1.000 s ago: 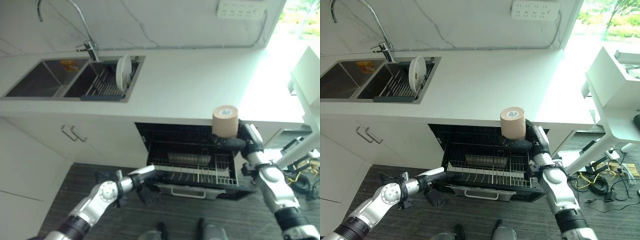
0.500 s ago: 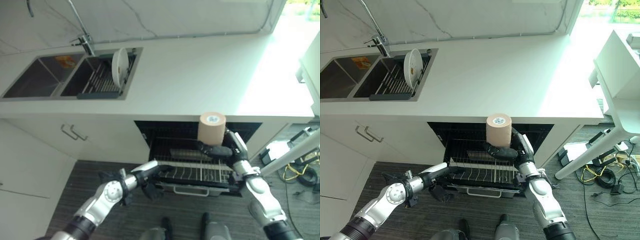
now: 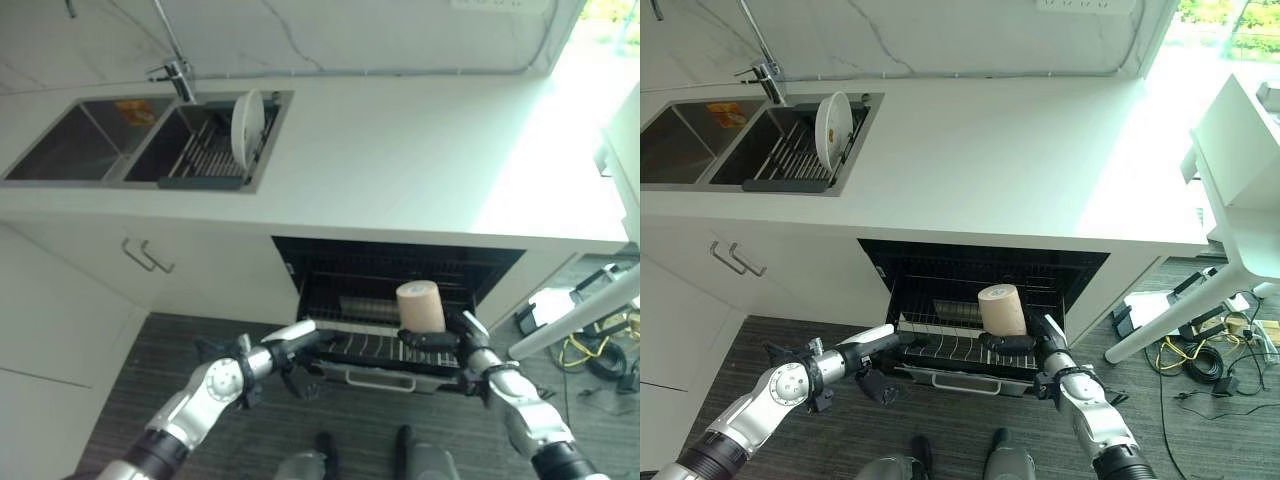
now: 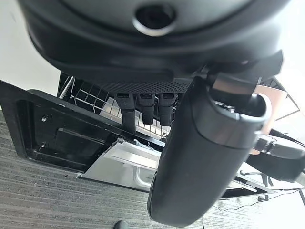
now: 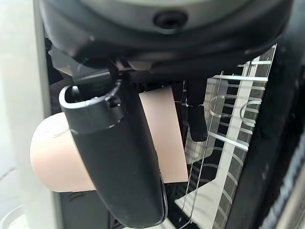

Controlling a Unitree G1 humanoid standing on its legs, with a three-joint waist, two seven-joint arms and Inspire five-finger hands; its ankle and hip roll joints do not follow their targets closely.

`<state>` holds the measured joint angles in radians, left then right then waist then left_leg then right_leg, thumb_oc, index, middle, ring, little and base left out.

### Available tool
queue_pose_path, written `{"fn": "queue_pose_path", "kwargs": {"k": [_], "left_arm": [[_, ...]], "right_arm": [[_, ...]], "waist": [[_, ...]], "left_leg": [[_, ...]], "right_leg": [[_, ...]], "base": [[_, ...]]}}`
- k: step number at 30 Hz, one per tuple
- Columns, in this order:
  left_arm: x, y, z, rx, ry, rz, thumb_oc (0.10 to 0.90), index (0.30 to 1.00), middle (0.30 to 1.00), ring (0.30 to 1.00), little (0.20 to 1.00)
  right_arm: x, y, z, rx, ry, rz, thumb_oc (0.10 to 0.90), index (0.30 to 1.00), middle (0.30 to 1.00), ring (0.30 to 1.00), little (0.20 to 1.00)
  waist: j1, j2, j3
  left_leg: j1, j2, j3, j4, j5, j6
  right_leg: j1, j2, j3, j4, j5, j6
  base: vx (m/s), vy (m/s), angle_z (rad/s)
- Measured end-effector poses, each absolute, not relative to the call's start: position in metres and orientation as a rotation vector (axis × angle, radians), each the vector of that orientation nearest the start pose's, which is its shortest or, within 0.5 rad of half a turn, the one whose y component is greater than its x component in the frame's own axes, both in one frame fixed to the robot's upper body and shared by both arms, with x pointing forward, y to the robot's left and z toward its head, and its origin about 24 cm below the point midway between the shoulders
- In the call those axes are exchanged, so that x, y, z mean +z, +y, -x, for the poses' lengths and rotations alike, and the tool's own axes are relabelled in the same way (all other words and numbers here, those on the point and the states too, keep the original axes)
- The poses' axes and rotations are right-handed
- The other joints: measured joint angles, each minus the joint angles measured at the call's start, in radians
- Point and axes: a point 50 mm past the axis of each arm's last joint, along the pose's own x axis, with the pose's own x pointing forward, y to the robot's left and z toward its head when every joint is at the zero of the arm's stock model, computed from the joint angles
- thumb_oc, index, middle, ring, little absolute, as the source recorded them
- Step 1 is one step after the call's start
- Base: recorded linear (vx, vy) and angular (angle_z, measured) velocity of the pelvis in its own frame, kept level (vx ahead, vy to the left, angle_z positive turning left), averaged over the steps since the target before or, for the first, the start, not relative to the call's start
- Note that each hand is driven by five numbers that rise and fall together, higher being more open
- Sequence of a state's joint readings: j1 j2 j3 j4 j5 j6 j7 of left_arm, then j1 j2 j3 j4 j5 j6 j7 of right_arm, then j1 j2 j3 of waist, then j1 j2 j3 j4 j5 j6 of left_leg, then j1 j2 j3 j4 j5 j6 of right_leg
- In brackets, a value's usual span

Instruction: Place the dishes in the dishwasher.

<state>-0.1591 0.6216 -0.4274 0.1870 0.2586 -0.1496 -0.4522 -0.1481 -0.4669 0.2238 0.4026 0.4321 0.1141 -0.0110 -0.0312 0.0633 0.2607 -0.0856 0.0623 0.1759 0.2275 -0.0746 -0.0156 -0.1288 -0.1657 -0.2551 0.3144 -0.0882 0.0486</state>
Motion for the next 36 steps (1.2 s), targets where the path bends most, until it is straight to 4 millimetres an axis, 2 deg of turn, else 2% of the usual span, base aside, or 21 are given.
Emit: {"fn": "queue_pose_path", "kwargs": {"k": [5, 8, 10, 14, 24, 32, 33, 34, 35, 36], "left_arm": [[0.020, 0.165, -0.255, -0.908, 0.174, -0.924, 0.800, 0.900, 0.900, 0.900, 0.900], [0.021, 0.161, -0.256, -0.943, 0.170, -0.945, 0.800, 0.900, 0.900, 0.900, 0.900], [0.022, 0.160, -0.256, -0.956, 0.168, -0.955, 0.800, 0.900, 0.900, 0.900, 0.900], [0.022, 0.158, -0.258, -0.960, 0.171, -0.956, 0.800, 0.900, 0.900, 0.900, 0.900], [0.027, 0.144, -0.263, -0.991, 0.127, -0.966, 0.800, 0.900, 0.900, 0.900, 0.900], [0.030, 0.140, -0.264, -0.981, 0.100, -0.949, 0.800, 0.900, 0.900, 0.900, 0.900], [0.030, 0.140, -0.264, -0.981, 0.099, -0.949, 0.800, 0.900, 0.900, 0.900, 0.900], [0.030, 0.139, -0.264, -0.982, 0.097, -0.948, 0.800, 0.900, 0.900, 0.900, 0.900], [0.030, 0.139, -0.264, -0.982, 0.097, -0.948, 0.800, 0.900, 0.900, 0.900, 0.900], [0.030, 0.139, -0.264, -0.982, 0.096, -0.948, 0.800, 0.900, 0.900, 0.900, 0.900]], "right_arm": [[-0.017, -0.230, -0.279, -0.011, 0.506, 0.112, 0.400, 0.300, 0.300, 0.300, 0.300], [-0.019, -0.233, -0.290, -0.070, 0.573, 0.030, 0.400, 0.300, 0.300, 0.300, 0.300], [-0.023, -0.237, -0.290, -0.117, 0.619, -0.007, 0.400, 0.300, 0.300, 0.300, 0.300], [-0.028, -0.239, -0.291, -0.194, 0.663, -0.067, 0.400, 0.300, 0.300, 0.300, 0.300], [-0.031, -0.238, -0.297, -0.378, 0.688, -0.086, 0.400, 0.300, 0.300, 0.300, 0.300], [-0.028, -0.238, -0.300, -0.488, 0.648, 0.001, 0.400, 0.300, 0.300, 0.300, 0.300], [-0.028, -0.238, -0.300, -0.496, 0.647, 0.006, 0.605, 0.608, 0.608, 0.608, 0.608], [-0.027, -0.238, -0.301, -0.501, 0.642, 0.019, 0.623, 0.634, 0.634, 0.634, 0.634], [-0.027, -0.238, -0.301, -0.506, 0.639, 0.027, 0.678, 0.716, 0.716, 0.716, 0.716], [-0.026, -0.239, -0.301, -0.510, 0.636, 0.035, 0.800, 0.900, 0.900, 0.900, 0.900]], "waist": [[0.014, 0.001, 0.000], [0.023, 0.001, 0.000], [0.037, 0.003, -0.001], [0.038, 0.005, -0.001], [0.046, 0.061, 0.021], [0.047, 0.085, 0.034], [0.048, 0.085, 0.034], [0.049, 0.086, 0.035], [0.051, 0.086, 0.035], [0.055, 0.086, 0.035]], "left_leg": [[-0.002, -0.002, -0.012, 0.008, 0.000, 0.000], [-0.002, -0.002, -0.015, 0.012, 0.000, 0.000], [-0.003, -0.002, -0.017, 0.013, 0.000, 0.000], [-0.016, -0.008, -0.031, 0.019, 0.000, 0.000], [-0.023, -0.016, -0.034, 0.019, 0.000, 0.002], [-0.033, -0.032, -0.042, 0.014, 0.005, 0.009], [-0.033, -0.032, -0.042, 0.014, 0.005, 0.008], [-0.034, -0.032, -0.042, 0.014, 0.005, 0.008], [-0.034, -0.033, -0.043, 0.013, 0.005, 0.008], [-0.034, -0.033, -0.043, 0.013, 0.005, 0.008]], "right_leg": [[0.009, -0.002, -0.008, 0.002, 0.000, -0.001], [0.012, -0.003, -0.011, 0.001, 0.000, -0.001], [0.012, -0.004, -0.012, 0.001, 0.000, -0.001], [0.011, -0.011, -0.028, 0.001, 0.000, -0.001], [0.004, -0.019, -0.032, 0.008, 0.001, 0.000], [-0.004, -0.037, -0.040, 0.017, -0.001, 0.006], [-0.005, -0.037, -0.040, 0.017, -0.001, 0.007], [-0.005, -0.037, -0.041, 0.017, -0.002, 0.007], [-0.005, -0.037, -0.041, 0.017, -0.002, 0.007], [-0.006, -0.037, -0.041, 0.017, -0.002, 0.007]], "base": [[0.02, -0.005, 0.06], [0.01, -0.004, 0.04], [0.00, 0.001, 0.02], [0.01, 0.011, 0.11], [-0.02, 0.028, 0.02], [-0.02, 0.039, 0.05], [0.00, 0.000, 0.00], [0.00, 0.000, 0.00], [0.00, 0.000, 0.00], [0.00, 0.000, 0.00]]}}
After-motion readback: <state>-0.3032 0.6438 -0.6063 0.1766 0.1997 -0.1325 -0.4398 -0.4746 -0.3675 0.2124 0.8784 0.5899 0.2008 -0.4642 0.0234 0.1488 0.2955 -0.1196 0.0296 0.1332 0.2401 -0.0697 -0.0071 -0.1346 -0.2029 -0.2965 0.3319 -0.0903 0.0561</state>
